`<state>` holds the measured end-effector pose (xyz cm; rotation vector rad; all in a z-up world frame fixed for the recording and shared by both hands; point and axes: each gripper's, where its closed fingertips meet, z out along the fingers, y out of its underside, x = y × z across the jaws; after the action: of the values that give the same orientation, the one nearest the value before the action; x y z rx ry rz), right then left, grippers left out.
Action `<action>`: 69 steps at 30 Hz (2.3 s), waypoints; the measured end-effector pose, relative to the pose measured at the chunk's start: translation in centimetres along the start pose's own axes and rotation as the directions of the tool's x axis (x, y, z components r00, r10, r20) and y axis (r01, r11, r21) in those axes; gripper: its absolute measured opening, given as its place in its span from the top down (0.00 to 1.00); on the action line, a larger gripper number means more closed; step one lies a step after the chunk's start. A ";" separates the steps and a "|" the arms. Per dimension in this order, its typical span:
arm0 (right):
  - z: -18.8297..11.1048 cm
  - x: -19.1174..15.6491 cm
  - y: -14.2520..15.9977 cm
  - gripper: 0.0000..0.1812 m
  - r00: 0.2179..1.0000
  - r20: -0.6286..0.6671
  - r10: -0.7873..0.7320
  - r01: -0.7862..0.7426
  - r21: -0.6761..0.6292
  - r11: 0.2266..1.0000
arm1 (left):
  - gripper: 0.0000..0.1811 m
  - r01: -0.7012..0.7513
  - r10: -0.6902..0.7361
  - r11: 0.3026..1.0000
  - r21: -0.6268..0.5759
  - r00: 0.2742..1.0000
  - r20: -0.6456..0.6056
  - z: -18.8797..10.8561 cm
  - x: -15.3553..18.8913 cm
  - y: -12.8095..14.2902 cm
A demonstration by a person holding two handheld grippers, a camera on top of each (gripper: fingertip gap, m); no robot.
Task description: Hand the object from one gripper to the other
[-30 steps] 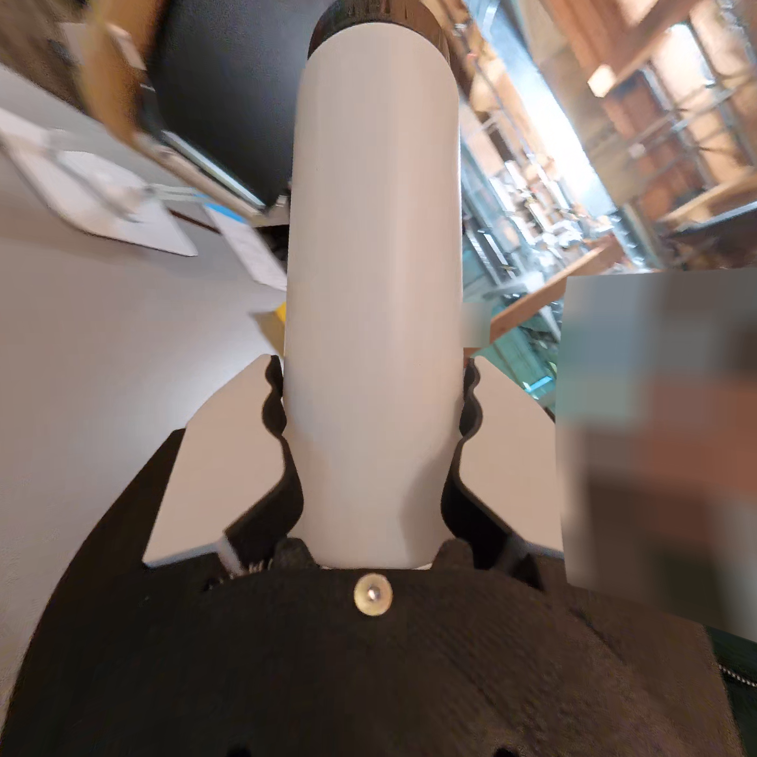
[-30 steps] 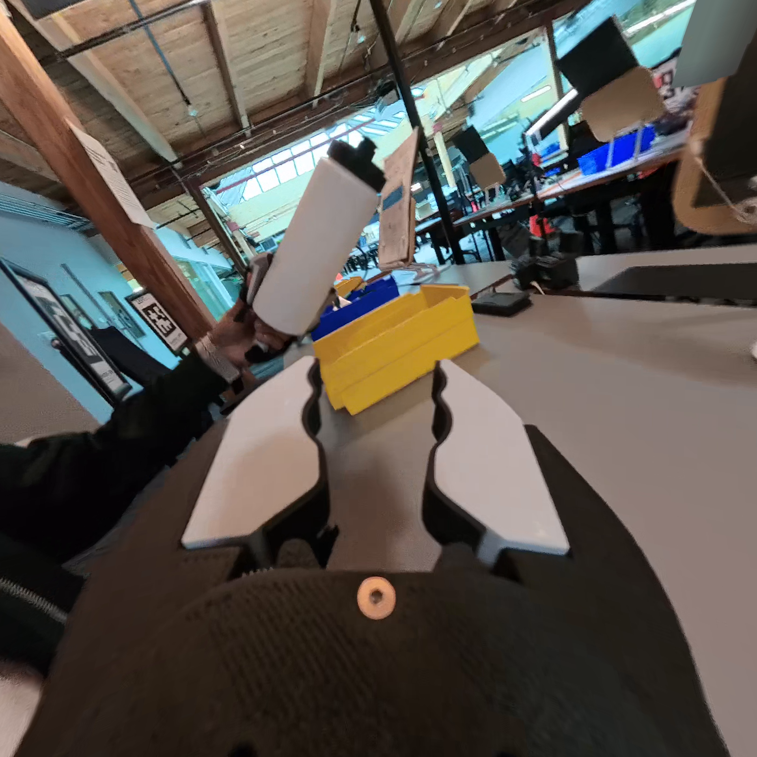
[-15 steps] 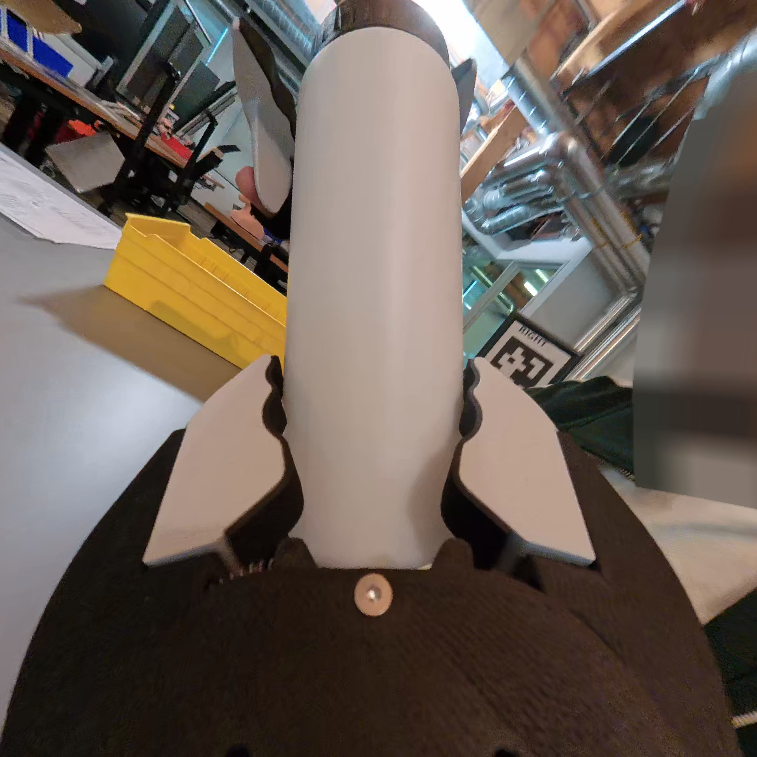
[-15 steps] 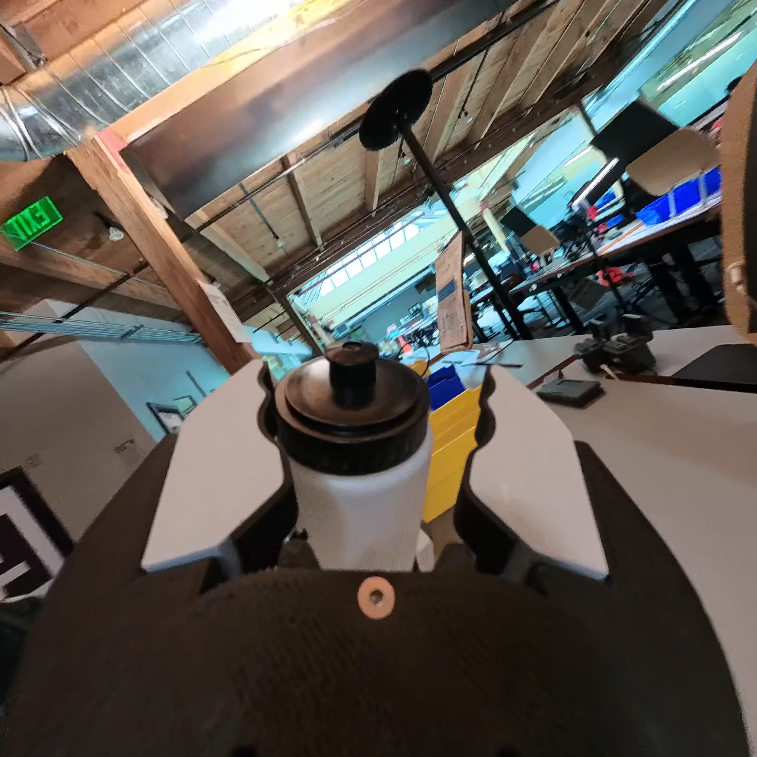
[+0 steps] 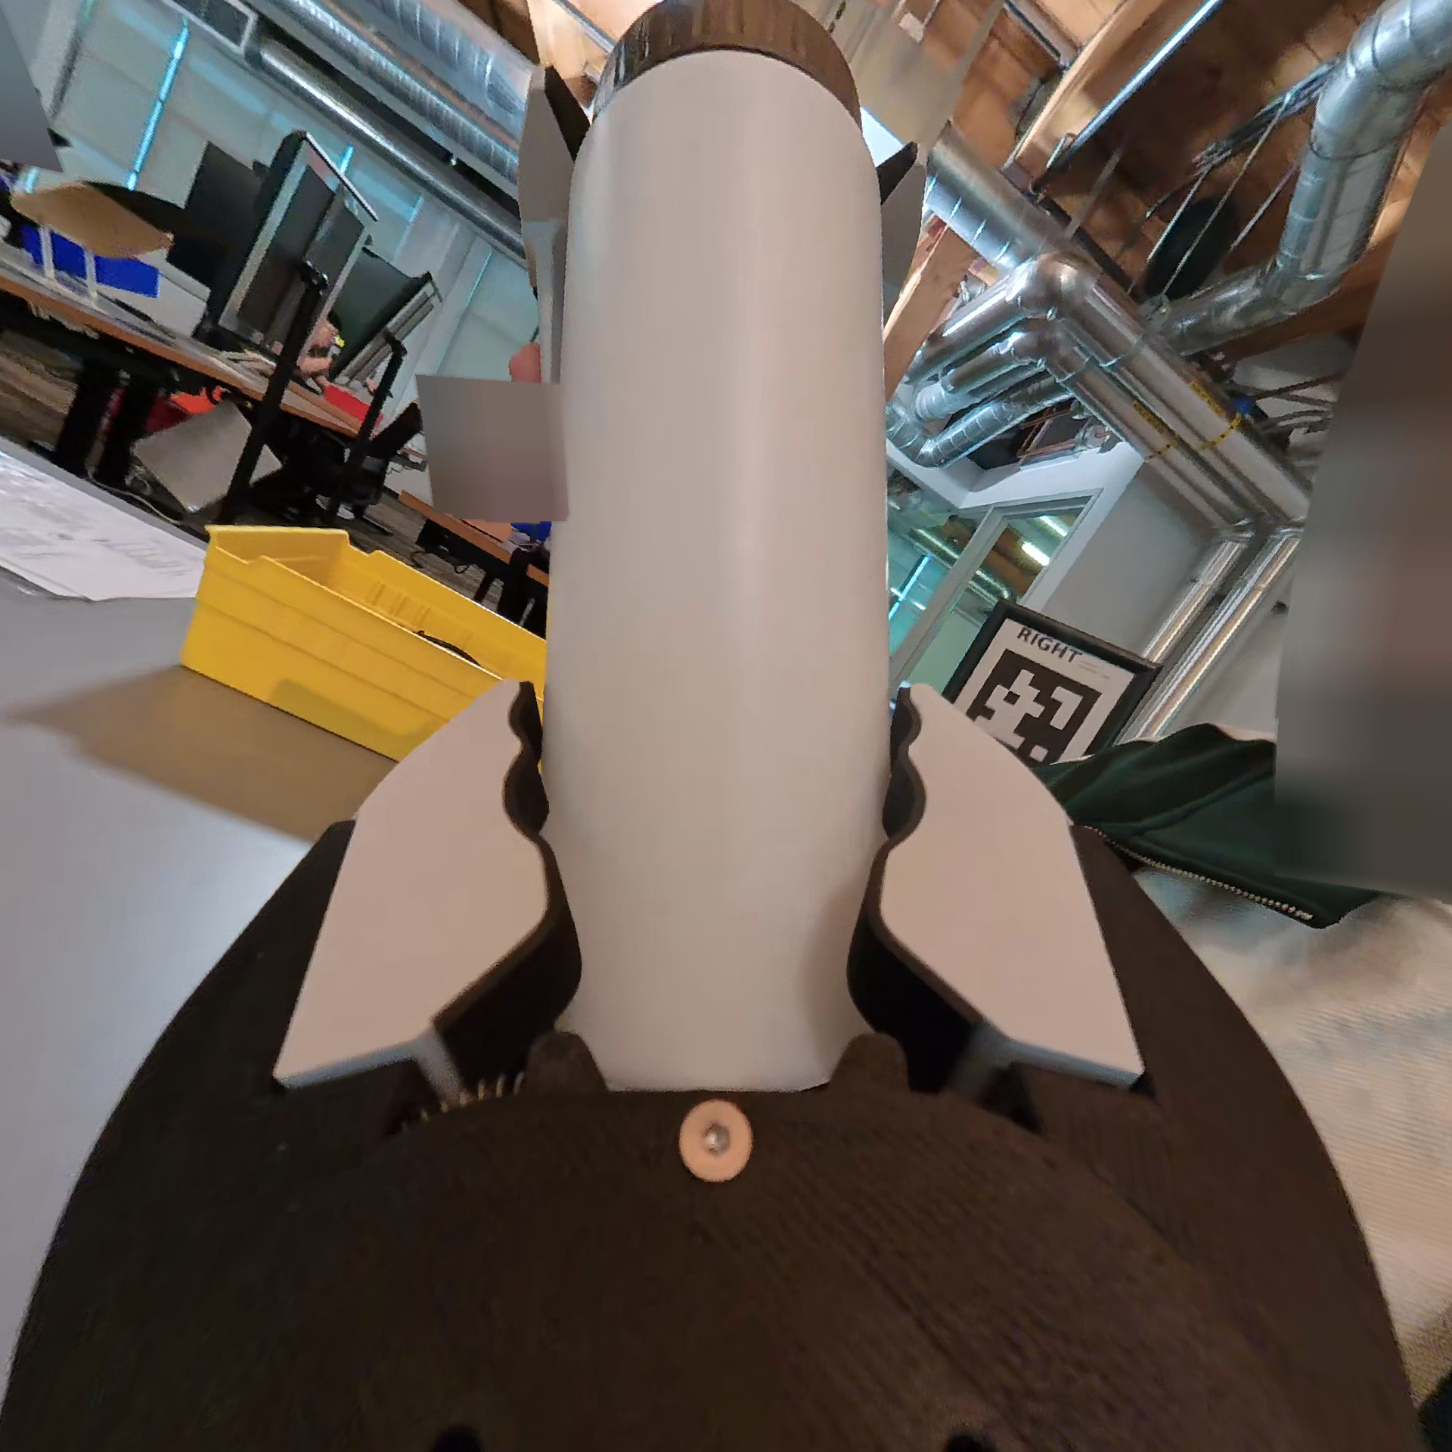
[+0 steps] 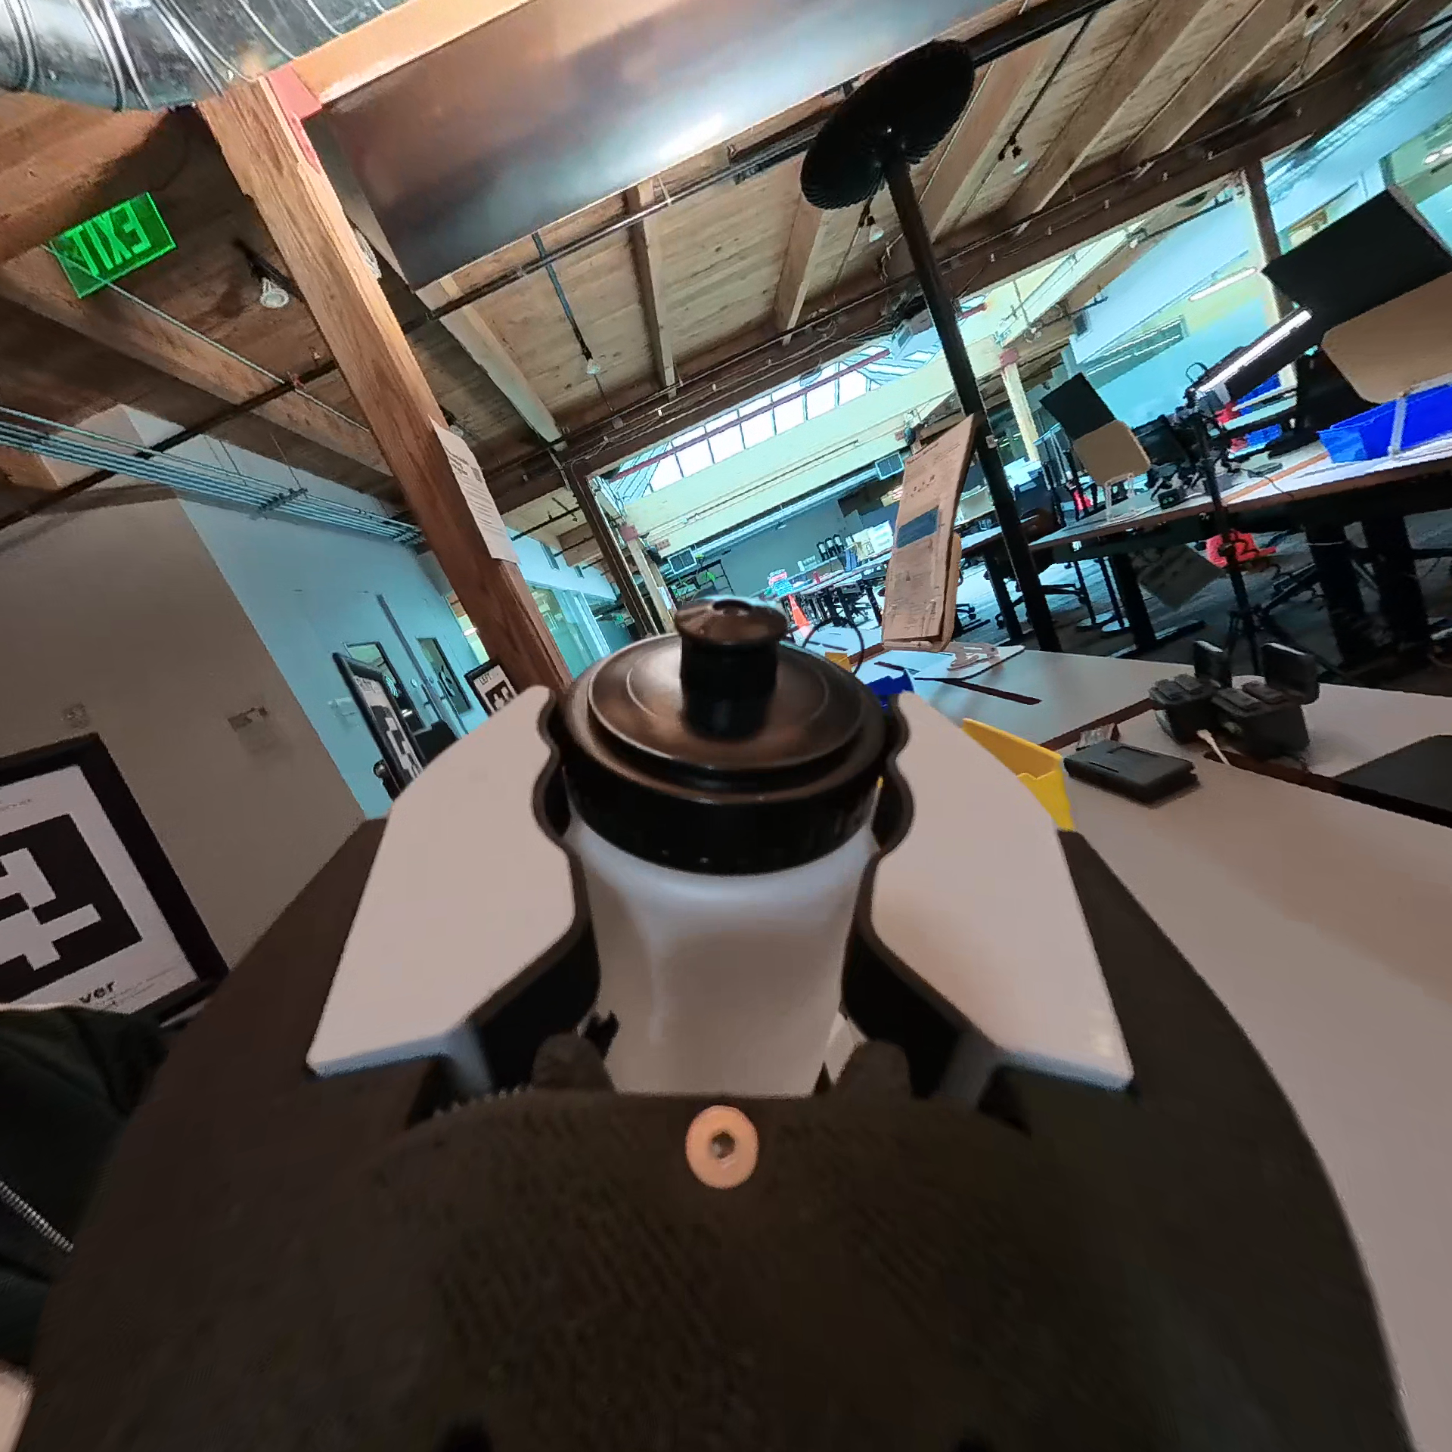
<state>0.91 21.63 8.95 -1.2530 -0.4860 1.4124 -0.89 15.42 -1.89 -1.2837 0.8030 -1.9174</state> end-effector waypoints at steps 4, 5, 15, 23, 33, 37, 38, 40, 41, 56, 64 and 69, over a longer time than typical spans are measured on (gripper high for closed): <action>-0.2 -1.2 -0.5 0.57 0.995 -0.011 -0.096 0.096 0.000 0.995 | 0.54 -0.105 0.100 0.993 0.060 0.992 0.080 -0.5 -0.2 -0.9; -0.3 -1.5 -0.7 0.57 0.991 -0.021 -0.135 0.135 -0.010 0.991 | 0.54 -0.131 0.124 0.989 0.071 0.987 0.105 -0.8 -0.3 -1.2; -2.4 -2.4 -2.3 0.57 0.798 -0.158 -0.582 0.538 -0.250 0.805 | 0.45 -0.398 0.434 0.900 -0.174 0.849 0.302 -1.4 1.7 -5.2; -3.6 -3.9 -2.2 0.57 0.846 -0.118 -0.520 0.488 -0.220 0.844 | 0.24 -0.443 0.530 0.837 -0.321 0.803 0.272 3.2 1.1 -4.7; -3.9 -5.5 -0.4 0.57 0.884 -0.116 -0.453 0.422 -0.218 0.880 | 0.18 -0.385 0.464 0.833 -0.397 0.877 0.124 7.2 -0.2 1.3; -2.7 -6.5 0.4 0.57 0.888 -0.085 -0.452 0.425 -0.223 0.877 | 0.18 -0.346 0.389 0.891 -0.293 0.915 0.103 7.3 0.8 0.9; -2.4 -6.7 0.6 0.57 0.890 -0.075 -0.449 0.424 -0.224 0.878 | 0.18 -0.354 0.394 0.892 -0.280 0.913 0.100 7.2 1.0 0.8; -1.8 -7.2 0.9 0.57 0.893 -0.053 -0.446 0.426 -0.219 0.878 | 0.20 -0.379 0.417 0.886 -0.266 0.903 0.104 6.9 1.3 0.7; -1.5 -7.5 1.0 0.57 0.895 -0.042 -0.445 0.427 -0.216 0.878 | 0.23 -0.391 0.431 0.880 -0.270 0.897 0.103 6.7 1.5 0.8; 1.7 -8.4 3.8 0.57 0.898 0.085 -0.433 0.439 -0.265 0.859 | 0.28 -0.403 0.470 0.859 -0.315 0.866 0.173 4.3 2.1 1.2; 1.9 -8.3 4.7 0.57 0.891 0.088 -0.446 0.451 -0.295 0.842 | 0.30 -0.421 0.487 0.852 -0.311 0.856 0.174 4.1 3.0 0.2; 1.9 -8.0 5.0 0.57 0.897 0.083 -0.435 0.439 -0.301 0.847 | 0.32 -0.426 0.487 0.854 -0.298 0.857 0.168 4.0 3.6 -0.5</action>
<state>-4.59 13.71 8.62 -1.2787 -0.9710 0.9753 1.79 12.29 1.70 -1.2922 1.1365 -1.2816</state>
